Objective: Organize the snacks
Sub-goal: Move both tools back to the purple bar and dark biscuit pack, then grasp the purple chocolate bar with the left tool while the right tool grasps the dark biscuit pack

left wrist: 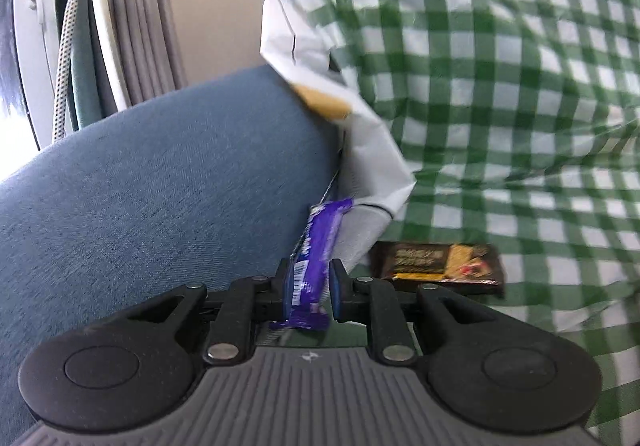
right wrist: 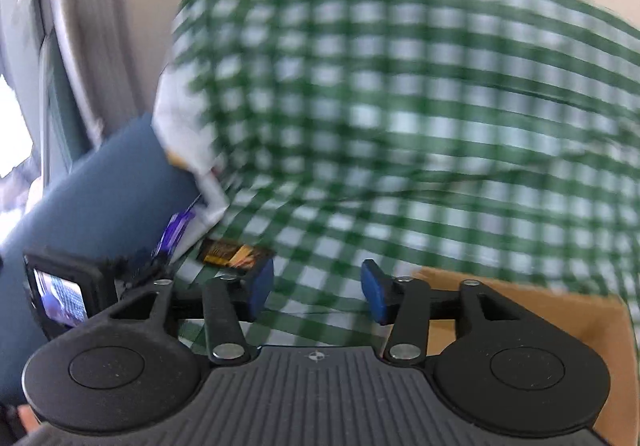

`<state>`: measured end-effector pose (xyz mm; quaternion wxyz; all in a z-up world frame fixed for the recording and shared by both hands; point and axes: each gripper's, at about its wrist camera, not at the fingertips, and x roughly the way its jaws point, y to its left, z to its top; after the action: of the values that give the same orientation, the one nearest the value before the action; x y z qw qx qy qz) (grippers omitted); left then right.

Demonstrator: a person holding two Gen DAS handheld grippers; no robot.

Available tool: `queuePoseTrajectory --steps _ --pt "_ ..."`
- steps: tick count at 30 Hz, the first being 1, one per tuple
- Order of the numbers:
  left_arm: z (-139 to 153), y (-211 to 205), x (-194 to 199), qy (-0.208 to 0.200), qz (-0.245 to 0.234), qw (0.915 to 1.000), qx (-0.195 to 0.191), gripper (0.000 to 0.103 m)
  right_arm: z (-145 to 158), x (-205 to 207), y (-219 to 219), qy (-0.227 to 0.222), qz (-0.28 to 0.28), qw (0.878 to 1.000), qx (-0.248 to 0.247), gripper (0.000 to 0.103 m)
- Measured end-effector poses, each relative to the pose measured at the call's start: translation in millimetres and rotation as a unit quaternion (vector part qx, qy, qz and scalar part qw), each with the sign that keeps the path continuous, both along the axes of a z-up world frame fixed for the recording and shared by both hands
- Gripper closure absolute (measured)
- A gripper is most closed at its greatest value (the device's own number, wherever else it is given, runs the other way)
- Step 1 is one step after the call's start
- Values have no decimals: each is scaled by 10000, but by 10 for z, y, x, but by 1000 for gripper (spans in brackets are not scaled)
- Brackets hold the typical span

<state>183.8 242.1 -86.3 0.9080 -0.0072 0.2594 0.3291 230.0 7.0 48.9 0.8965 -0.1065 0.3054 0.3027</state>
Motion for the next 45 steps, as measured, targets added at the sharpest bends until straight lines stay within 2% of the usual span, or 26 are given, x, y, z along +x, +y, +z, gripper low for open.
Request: queuePoseTrajectory --steps 2,4,6,10,15,18,25,28,29,30,32,37,40,42,45 --pt "-27 20 56 152 -64 9999 0 77 -108 116 291 54 204 9996 -189 48" --pt "-49 26 89 275 -97 9996 6 76 -247 253 610 102 431 9983 -370 43" --pt "-66 44 110 355 -107 9993 -13 75 -404 372 895 133 771 9950 -618 33" --pt "-116 100 124 535 -119 9984 -116 76 -744 592 1403 35 1248 9842 -1253 32" --pt "-55 210 89 348 -25 9980 -535 91 -1047 880 1798 215 1588 9757 -1496 29" --pt "-29 276 35 215 50 9961 -850 94 -1216 1036 1957 481 1862 9676 -1639 28" --pt "3 326 -37 65 83 9937 -1116 94 -1513 1201 2170 839 2350 9512 -1815 27" --pt "-4 334 -47 59 73 9934 -1143 94 -1587 1106 2190 704 2507 9455 -1958 36" --pt "-1 336 -64 45 67 9933 -1155 94 -1572 1070 2157 724 2568 9446 -1914 50" --pt "-1 347 -66 27 67 9932 -1161 94 -1551 1041 2135 739 2593 9442 -1889 58" --pt "-2 335 -60 30 78 9940 -1089 93 -1507 960 2061 629 2576 9443 -1951 63" --pt "-45 227 -8 166 119 9980 -596 88 -1313 842 1739 636 2259 9518 -1976 63" --pt "-116 199 72 346 143 9986 -365 81 -1158 773 1484 678 1554 9672 -1894 63" --pt "-154 174 118 420 101 9987 -282 69 -1056 774 1303 886 1168 9767 -1569 63" --pt "-210 159 176 558 84 9983 -136 66 -889 599 1026 1022 844 9845 -1153 63"
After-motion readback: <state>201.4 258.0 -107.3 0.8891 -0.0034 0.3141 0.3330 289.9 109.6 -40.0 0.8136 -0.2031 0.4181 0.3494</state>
